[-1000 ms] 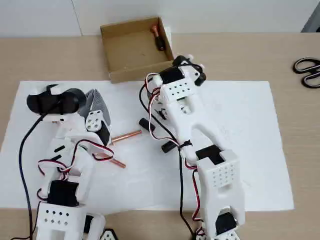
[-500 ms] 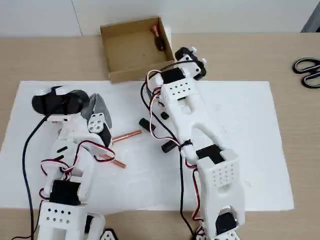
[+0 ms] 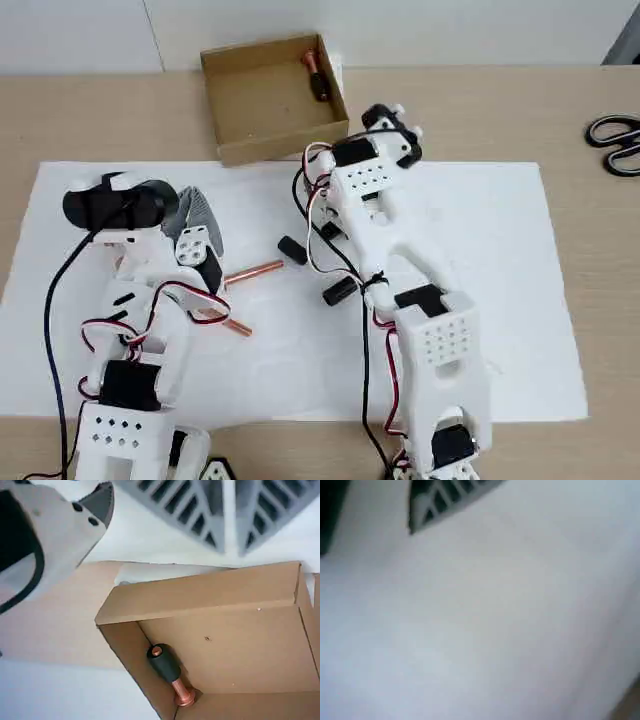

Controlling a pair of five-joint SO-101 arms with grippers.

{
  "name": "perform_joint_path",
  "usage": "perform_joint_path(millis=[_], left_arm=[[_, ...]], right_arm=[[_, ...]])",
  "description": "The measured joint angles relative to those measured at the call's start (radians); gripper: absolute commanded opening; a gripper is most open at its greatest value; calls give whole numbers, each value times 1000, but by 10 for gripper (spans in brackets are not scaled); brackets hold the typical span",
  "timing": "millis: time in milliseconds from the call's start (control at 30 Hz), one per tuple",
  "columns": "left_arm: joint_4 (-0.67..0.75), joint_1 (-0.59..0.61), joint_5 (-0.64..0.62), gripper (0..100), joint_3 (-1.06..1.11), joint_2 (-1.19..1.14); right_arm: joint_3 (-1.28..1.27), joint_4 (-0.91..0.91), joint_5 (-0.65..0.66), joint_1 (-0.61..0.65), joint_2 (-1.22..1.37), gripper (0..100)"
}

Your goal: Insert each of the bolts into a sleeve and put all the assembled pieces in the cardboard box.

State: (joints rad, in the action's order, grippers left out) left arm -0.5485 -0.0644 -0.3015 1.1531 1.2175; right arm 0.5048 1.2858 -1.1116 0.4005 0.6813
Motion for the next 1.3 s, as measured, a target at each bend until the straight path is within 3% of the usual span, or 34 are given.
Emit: perform_joint_path(millis=[167, 300, 467, 767, 1000, 1300], left_arm=[[0, 0, 0, 6, 0, 0], [0, 0, 0, 6, 0, 0], [0, 0, 0, 6, 0, 0], [0, 0, 0, 6, 0, 0], [0, 0, 0, 6, 0, 0], [0, 0, 0, 6, 0, 0]], right_arm=[[12, 0, 0, -3, 37, 215], [5, 2, 0, -5, 44, 53], [0, 15, 0, -11, 48, 0], [2, 17, 0, -11, 49, 3], [-2, 149, 0, -14, -57, 3], [-2, 215, 43, -173, -393, 4]])
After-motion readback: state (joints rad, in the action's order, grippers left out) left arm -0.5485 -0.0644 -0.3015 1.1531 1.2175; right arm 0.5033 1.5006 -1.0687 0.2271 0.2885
